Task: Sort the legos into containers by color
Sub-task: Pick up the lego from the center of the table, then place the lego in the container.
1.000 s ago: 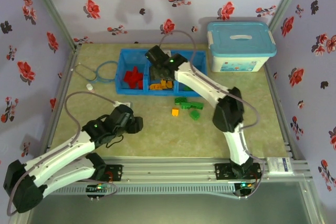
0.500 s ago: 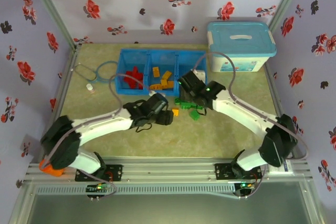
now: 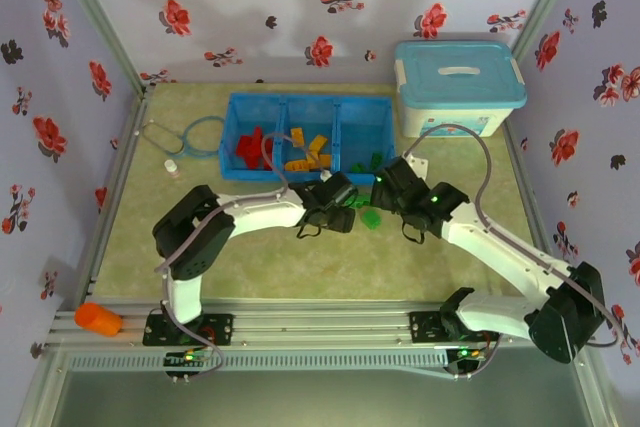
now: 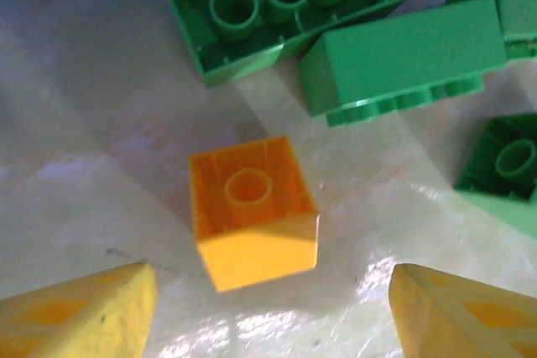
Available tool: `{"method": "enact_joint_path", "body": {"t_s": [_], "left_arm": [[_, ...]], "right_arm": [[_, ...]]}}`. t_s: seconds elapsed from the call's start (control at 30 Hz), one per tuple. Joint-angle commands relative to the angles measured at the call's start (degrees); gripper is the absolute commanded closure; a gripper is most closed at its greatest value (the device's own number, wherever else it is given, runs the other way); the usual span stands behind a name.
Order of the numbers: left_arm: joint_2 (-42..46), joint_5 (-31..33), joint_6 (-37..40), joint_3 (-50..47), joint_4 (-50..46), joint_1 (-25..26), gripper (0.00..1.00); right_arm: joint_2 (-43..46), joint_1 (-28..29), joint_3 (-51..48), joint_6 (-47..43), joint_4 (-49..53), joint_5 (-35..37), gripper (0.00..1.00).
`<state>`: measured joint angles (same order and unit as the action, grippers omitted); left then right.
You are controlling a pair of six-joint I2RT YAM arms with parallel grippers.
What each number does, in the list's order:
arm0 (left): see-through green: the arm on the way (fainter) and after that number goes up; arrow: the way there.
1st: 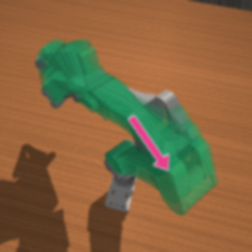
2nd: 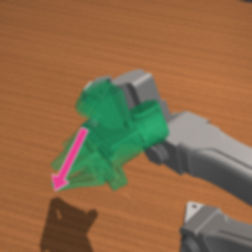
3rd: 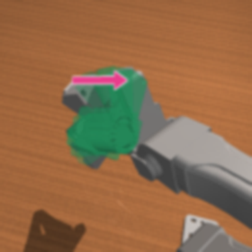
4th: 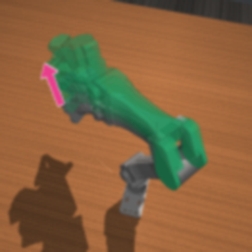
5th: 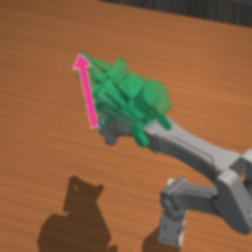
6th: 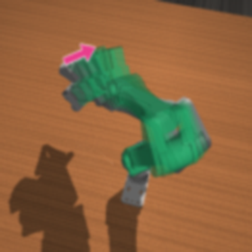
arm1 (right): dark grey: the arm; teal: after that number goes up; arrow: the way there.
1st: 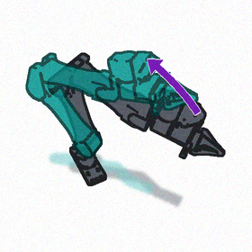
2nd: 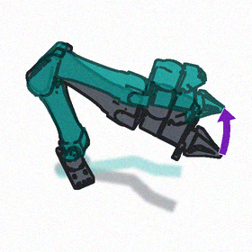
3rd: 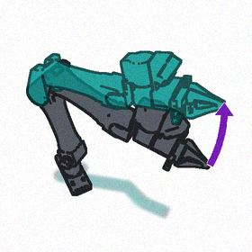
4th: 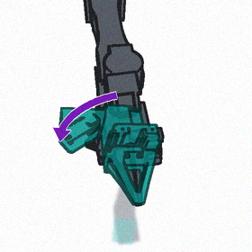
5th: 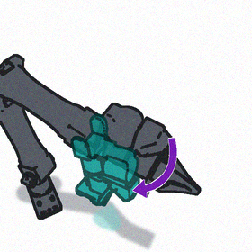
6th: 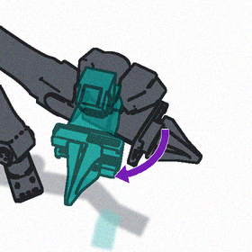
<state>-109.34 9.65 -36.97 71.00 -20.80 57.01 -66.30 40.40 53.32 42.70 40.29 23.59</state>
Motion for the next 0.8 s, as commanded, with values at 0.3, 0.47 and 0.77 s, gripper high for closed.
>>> {"method": "enact_joint_path", "body": {"t_s": [0.3,0.47,0.77], "left_arm": [[3.90,7.31,2.81,4.21,-7.78,-1.55,0.66],[9.57,6.50,6.51,5.92,-8.33,-8.47,0.67],[4.22,1.67,12.32,17.53,-10.89,-18.45,0.66]], "right_arm": [[2.85,-0.76,-2.51,1.78,-1.12,-0.21,0.20],[2.59,-0.76,-3.89,2.63,-1.98,-2.21,0.20],[4.76,-0.15,-9.83,5.88,-3.37,-6.79,0.20]]}}
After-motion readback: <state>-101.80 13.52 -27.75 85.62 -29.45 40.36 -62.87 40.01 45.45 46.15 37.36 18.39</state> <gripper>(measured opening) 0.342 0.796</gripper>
